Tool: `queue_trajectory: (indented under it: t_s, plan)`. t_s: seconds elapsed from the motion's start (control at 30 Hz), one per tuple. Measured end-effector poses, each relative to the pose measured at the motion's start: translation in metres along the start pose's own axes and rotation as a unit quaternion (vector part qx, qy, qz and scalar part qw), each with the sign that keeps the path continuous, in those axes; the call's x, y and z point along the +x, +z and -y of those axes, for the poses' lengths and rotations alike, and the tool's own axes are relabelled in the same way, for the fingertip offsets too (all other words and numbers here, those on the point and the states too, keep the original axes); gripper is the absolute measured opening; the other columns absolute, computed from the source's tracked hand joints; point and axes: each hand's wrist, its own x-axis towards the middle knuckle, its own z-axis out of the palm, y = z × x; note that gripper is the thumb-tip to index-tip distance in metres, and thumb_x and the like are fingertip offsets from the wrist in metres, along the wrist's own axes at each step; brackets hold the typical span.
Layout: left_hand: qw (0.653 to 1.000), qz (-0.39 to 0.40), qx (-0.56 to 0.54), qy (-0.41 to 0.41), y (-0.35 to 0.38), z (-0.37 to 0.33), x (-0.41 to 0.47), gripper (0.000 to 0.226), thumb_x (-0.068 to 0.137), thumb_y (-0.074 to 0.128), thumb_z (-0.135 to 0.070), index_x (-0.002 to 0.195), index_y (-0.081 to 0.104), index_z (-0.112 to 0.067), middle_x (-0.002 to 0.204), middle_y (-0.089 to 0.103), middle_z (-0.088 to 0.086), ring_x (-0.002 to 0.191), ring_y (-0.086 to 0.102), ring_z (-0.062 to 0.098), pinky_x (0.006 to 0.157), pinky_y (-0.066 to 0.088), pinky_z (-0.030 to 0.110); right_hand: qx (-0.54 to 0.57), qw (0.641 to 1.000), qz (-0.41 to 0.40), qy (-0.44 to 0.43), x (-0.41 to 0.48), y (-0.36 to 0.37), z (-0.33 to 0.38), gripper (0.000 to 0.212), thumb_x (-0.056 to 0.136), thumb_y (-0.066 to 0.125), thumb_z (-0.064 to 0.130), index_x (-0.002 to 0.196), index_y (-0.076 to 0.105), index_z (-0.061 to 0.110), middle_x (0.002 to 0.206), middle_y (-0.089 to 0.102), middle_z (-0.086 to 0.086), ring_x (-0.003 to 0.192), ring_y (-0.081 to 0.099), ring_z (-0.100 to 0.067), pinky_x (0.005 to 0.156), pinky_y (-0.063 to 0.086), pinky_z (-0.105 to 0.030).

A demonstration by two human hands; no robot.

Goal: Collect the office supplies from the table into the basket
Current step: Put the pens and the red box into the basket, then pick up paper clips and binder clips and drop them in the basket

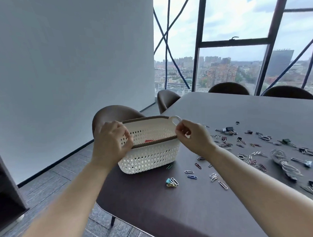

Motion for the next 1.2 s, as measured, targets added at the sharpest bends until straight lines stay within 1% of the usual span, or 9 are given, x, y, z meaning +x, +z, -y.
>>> queue_trajectory:
  t_s: [0.13, 0.2, 0.27, 0.33, 0.53, 0.73, 0.87, 1.03, 1.2]
  plan:
    - [0.981, 0.045, -0.034, 0.187, 0.018, -0.077, -0.025, 0.019, 0.079, 0.054, -0.030, 0.076, 0.065, -0.015, 0.084, 0.065, 0.000, 0.086, 0.054, 0.017, 0.075, 0.046, 0.033, -0.023, 0.996, -0.023, 0.079, -0.056, -0.026, -0.033, 0.009, 0.080, 0.059, 0.012, 0.074, 0.058, 0.019, 0.071, 0.061, 0.007, 0.062, 0.054, -0.007, 0.064, 0.046, -0.027]
    - [0.962, 0.210, -0.084, 0.150, 0.041, -0.107, -0.045, 0.036, 0.085, 0.050, -0.040, 0.108, 0.063, -0.017, 0.118, 0.061, 0.003, 0.113, 0.054, 0.019, 0.095, 0.048, 0.036, -0.034, 0.995, 0.000, 0.098, -0.084, -0.039, -0.048, 0.008, 0.080, 0.060, 0.010, 0.076, 0.060, 0.017, 0.072, 0.062, 0.005, 0.061, 0.053, -0.006, 0.064, 0.047, -0.025]
    - [0.906, 0.413, -0.079, 0.044, 0.061, -0.121, -0.059, 0.065, 0.090, 0.044, -0.052, 0.142, 0.032, -0.015, 0.153, 0.025, 0.004, 0.142, 0.022, 0.018, 0.118, 0.019, 0.032, -0.046, 0.992, 0.017, 0.113, -0.107, -0.054, -0.061, 0.012, 0.081, 0.061, 0.010, 0.076, 0.058, 0.020, 0.071, 0.060, 0.011, 0.061, 0.054, -0.001, 0.060, 0.042, -0.015]
    - [0.870, 0.489, -0.049, -0.023, 0.078, -0.128, -0.061, 0.079, 0.090, 0.035, -0.060, 0.149, 0.010, -0.014, 0.158, 0.001, 0.005, 0.146, 0.002, 0.018, 0.119, 0.004, 0.032, -0.049, 0.990, 0.017, 0.131, -0.126, -0.070, -0.070, 0.016, 0.081, 0.061, 0.011, 0.076, 0.057, 0.025, 0.070, 0.059, 0.013, 0.063, 0.053, 0.004, 0.057, 0.040, -0.014]
    - [0.851, 0.519, -0.084, -0.012, 0.098, -0.175, -0.046, 0.077, 0.092, 0.033, -0.058, 0.149, 0.006, -0.014, 0.158, 0.002, 0.004, 0.146, -0.002, 0.016, 0.118, 0.001, 0.031, -0.062, 0.981, -0.004, 0.182, -0.163, -0.109, -0.086, 0.026, 0.082, 0.061, 0.014, 0.071, 0.052, 0.036, 0.069, 0.060, 0.011, 0.059, 0.052, -0.006, 0.064, 0.047, -0.026]
    - [0.844, 0.513, -0.149, 0.054, 0.111, -0.242, -0.047, 0.087, 0.086, 0.039, -0.064, 0.149, -0.001, -0.020, 0.158, -0.009, -0.003, 0.145, -0.014, 0.014, 0.117, -0.003, 0.038, -0.155, 0.950, 0.009, 0.272, -0.198, -0.153, -0.104, 0.020, 0.085, 0.059, 0.026, 0.104, 0.060, 0.020, 0.106, 0.064, 0.001, 0.103, 0.058, -0.020, 0.091, 0.045, -0.032]
    - [0.839, 0.537, -0.076, 0.049, 0.120, -0.253, -0.041, 0.103, 0.072, 0.038, -0.080, 0.149, -0.005, -0.025, 0.157, -0.014, 0.000, 0.143, -0.018, 0.027, 0.114, -0.006, 0.053, -0.266, 0.897, 0.008, 0.352, -0.230, -0.186, -0.108, 0.047, 0.089, 0.047, 0.045, 0.128, 0.047, 0.019, 0.138, 0.049, -0.002, 0.130, 0.040, -0.021, 0.107, 0.028, -0.040]
    - [0.825, 0.538, -0.130, 0.114, 0.130, -0.289, -0.039, 0.100, 0.073, 0.037, -0.079, 0.149, 0.002, -0.024, 0.159, -0.001, 0.004, 0.146, -0.006, 0.021, 0.118, -0.001, 0.043, -0.280, 0.818, 0.136, 0.484, -0.257, -0.192, -0.109, 0.083, 0.083, 0.025, 0.072, 0.148, 0.008, 0.023, 0.158, 0.000, 0.001, 0.146, -0.006, -0.026, 0.113, 0.003, -0.058]
    - [0.837, 0.504, -0.172, 0.130, 0.133, -0.307, -0.040, 0.078, 0.088, 0.042, -0.058, 0.149, 0.010, -0.021, 0.158, 0.006, 0.000, 0.146, 0.005, 0.014, 0.119, 0.005, 0.035, -0.261, 0.845, 0.138, 0.446, -0.245, -0.174, -0.119, 0.076, 0.088, 0.031, 0.063, 0.148, 0.010, 0.021, 0.158, 0.003, -0.004, 0.146, -0.003, -0.024, 0.117, 0.003, -0.046]
